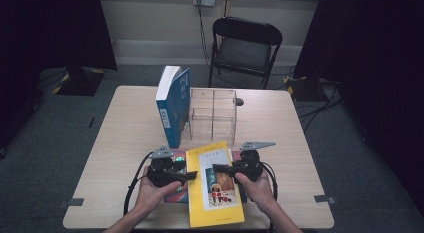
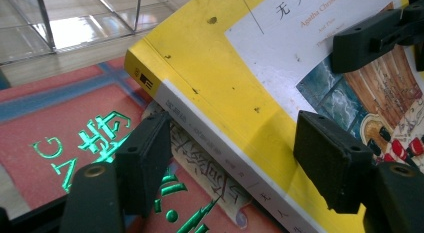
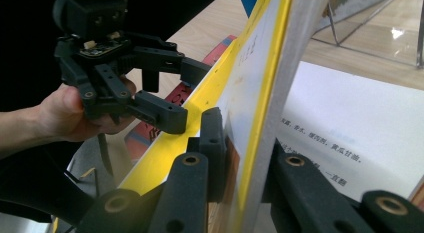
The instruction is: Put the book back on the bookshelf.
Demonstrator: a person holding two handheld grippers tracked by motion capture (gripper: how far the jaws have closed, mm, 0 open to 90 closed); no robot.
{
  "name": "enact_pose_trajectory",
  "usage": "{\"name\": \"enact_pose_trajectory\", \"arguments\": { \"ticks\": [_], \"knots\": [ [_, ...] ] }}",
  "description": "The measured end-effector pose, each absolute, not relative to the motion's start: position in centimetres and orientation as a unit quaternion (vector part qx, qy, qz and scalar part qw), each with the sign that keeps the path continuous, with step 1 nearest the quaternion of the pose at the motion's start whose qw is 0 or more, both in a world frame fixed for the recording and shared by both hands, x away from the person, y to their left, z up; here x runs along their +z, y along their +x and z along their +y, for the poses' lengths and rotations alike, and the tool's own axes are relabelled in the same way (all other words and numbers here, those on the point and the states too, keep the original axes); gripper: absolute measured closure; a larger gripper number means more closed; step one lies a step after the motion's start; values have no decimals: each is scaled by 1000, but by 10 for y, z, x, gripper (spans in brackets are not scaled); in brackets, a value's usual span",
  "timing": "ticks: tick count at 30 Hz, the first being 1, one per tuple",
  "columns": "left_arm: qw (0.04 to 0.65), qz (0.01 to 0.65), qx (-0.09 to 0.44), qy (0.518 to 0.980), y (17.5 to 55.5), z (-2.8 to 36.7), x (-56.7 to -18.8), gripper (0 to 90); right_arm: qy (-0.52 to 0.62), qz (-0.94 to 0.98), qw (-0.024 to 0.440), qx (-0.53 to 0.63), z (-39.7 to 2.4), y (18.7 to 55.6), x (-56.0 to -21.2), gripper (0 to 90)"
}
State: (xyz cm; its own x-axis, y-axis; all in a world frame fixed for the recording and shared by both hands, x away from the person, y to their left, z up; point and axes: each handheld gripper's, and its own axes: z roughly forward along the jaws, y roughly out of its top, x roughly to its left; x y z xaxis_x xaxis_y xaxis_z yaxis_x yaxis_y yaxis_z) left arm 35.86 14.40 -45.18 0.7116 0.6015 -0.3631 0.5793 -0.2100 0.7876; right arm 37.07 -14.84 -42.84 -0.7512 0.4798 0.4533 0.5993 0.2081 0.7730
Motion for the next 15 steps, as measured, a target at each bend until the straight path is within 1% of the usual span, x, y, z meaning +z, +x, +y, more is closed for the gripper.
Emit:
{"name": "enact_pose_trajectory", "arguments": {
  "ticks": [3, 4, 7, 15],
  "knots": [
    [505, 389, -18, 770, 365, 143, -452, 320, -341, -775, 57, -529, -148, 370, -426, 819],
    [506, 387, -20, 770, 367, 143, -452, 312, -339, -776, 55, -528, -147, 369, -424, 820],
    [515, 385, -31, 765, 369, 143, -452, 325, -335, -777, 46, -531, -146, 368, -421, 825],
    [527, 371, -26, 764, 373, 142, -443, 342, -331, -771, 35, -543, -147, 369, -409, 849]
  ]
}}
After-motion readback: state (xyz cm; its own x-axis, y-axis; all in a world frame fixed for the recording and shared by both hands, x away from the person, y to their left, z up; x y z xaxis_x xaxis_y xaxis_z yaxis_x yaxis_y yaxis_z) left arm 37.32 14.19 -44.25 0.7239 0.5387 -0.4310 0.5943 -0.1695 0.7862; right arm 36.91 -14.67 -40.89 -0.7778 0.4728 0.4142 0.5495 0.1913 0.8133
